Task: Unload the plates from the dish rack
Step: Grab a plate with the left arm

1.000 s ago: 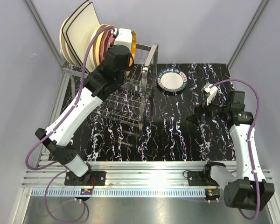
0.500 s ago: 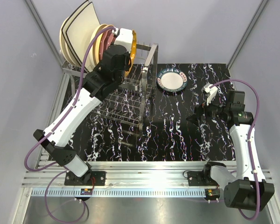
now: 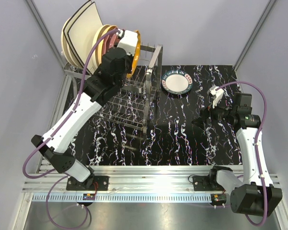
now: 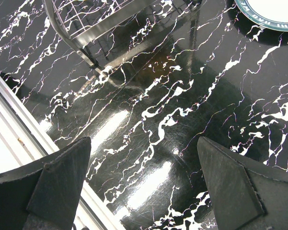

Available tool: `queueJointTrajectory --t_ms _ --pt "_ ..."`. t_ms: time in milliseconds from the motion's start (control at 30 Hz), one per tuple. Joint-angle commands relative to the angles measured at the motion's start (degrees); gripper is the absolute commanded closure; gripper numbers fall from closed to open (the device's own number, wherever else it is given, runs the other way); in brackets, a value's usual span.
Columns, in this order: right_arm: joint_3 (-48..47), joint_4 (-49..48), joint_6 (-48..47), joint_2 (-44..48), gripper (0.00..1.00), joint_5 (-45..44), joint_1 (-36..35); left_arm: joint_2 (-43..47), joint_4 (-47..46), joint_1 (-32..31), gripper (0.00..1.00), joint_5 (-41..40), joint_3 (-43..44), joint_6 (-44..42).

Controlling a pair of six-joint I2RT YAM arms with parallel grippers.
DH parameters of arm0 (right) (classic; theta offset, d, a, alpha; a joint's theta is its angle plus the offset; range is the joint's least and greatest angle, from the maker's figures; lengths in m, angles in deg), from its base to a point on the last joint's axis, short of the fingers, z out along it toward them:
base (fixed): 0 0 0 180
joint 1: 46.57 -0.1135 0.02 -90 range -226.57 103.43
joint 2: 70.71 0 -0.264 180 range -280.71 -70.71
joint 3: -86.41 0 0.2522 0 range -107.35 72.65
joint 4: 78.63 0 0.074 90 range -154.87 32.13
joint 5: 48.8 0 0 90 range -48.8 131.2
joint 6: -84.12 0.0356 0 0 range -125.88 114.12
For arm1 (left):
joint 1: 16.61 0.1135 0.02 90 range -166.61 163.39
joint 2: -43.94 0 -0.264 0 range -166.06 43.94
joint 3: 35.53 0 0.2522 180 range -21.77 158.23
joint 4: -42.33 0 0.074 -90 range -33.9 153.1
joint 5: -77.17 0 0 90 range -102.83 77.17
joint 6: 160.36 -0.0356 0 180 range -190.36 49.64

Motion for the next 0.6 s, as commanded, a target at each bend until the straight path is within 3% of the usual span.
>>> queueJointTrajectory --t_ms 0,567 --pt "0.06 -1.16 -0.67 0.65 0.0 1.56 0.16 8.09 -17.59 -0.69 1.0 0.73 1.57 -7.57" --pt "0.15 -1.25 -0.41 0.39 0.0 1.38 0.16 11.95 -21.64 -0.77 1.0 5.92 -1.59 -9.94"
